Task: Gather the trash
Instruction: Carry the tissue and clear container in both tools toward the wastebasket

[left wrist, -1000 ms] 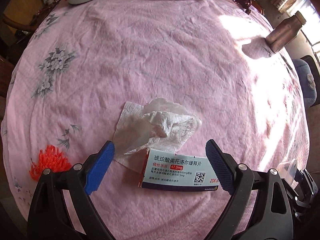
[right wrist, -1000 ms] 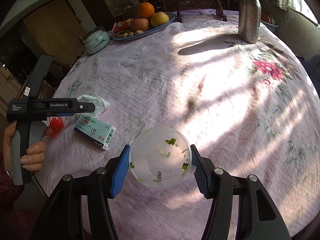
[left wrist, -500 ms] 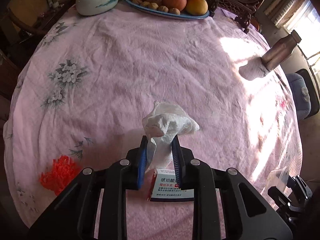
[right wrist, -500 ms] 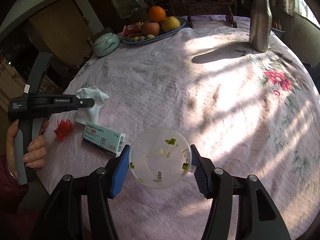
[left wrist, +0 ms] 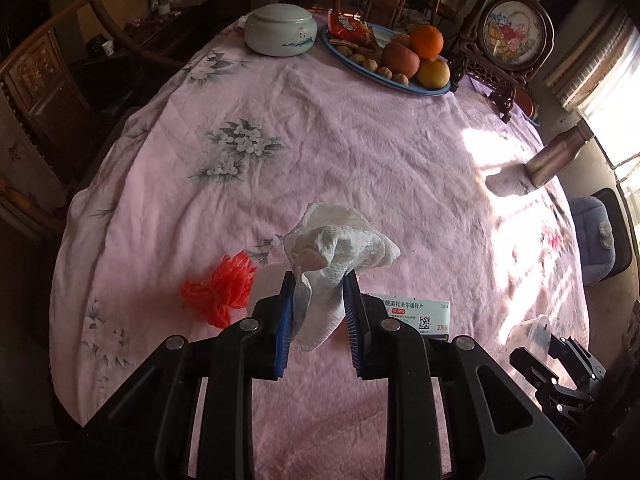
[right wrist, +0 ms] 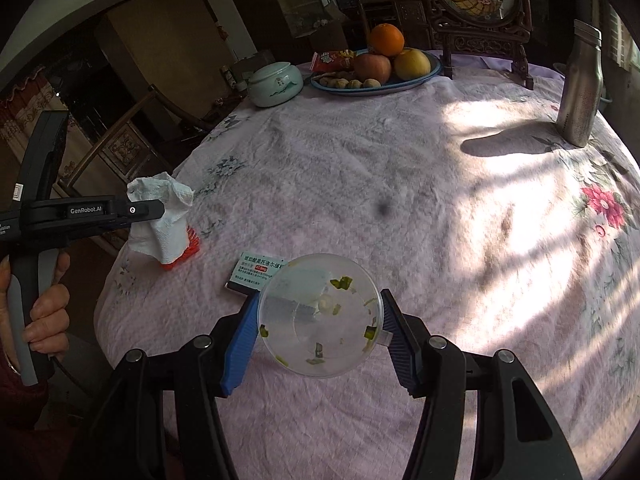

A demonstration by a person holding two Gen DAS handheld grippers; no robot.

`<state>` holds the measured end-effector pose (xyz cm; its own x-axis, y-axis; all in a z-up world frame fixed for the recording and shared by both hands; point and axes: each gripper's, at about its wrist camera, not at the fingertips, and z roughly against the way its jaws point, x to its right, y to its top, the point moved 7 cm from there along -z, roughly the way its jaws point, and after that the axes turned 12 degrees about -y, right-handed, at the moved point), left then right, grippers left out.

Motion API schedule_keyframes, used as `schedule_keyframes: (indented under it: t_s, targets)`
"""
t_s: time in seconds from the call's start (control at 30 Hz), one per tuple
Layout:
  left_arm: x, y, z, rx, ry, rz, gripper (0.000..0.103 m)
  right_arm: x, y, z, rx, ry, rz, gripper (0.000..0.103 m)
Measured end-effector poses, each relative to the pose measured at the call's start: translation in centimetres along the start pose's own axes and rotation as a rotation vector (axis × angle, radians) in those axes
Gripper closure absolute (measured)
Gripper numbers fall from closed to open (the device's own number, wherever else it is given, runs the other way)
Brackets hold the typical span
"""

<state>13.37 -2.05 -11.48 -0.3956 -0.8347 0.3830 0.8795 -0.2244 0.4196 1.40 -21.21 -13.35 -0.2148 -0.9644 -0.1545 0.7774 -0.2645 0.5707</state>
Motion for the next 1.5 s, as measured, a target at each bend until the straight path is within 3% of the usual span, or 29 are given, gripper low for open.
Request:
schedule_keyframes:
  t_s: [0.53, 1.23, 1.5]
  targets:
    - [-4.3, -5.7, 3.8, 0.012, 0.021, 0.068, 0.078, -5.7, -0.8, 1.5, 0.026, 0.042, 0.081, 0.045]
    - [-6.7, -8.0, 5.0, 0.012, -0.001, 0.101, 0.078, -7.6, -1.9, 2.1, 0.008, 0.020, 0.104, 0.045]
    - [-7.0, -9.5, 3.9, -0.012, -0.020, 0.115, 0.078, -6.4, -3.2, 2.8, -0.011, -0.021, 0.105, 0.045]
